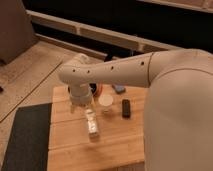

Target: Place the white sponge in the ceramic cup

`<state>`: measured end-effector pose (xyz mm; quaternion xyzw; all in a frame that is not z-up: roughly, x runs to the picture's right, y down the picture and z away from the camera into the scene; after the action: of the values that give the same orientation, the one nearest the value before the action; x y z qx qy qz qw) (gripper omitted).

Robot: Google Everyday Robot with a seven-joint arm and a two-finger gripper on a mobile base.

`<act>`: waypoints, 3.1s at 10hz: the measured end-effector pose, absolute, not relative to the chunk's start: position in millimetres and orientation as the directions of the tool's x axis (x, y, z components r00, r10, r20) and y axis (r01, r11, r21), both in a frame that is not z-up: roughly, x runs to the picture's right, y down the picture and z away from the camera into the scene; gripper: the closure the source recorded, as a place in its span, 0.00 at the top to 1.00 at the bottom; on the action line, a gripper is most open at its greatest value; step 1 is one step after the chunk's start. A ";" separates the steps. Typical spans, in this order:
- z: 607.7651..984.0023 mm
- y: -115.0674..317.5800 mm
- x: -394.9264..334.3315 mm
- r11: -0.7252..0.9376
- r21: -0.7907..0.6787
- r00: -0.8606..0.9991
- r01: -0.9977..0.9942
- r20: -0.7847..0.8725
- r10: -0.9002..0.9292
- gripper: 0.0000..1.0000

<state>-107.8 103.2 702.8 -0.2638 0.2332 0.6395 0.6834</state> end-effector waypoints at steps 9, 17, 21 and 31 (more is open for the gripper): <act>702.1 102.4 -107.8 0.043 -0.063 0.073 -0.997 -0.655 0.752 0.65; 702.3 102.6 -107.8 0.043 -0.063 0.073 -0.997 -0.655 0.752 0.65; 706.7 101.7 -110.6 0.040 -0.075 0.079 -0.996 -0.656 0.751 0.65; 781.7 35.9 -38.8 0.021 -0.289 0.176 -0.957 -0.520 0.836 0.65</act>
<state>-38.8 35.9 781.7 -0.2959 0.1023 0.6338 0.7073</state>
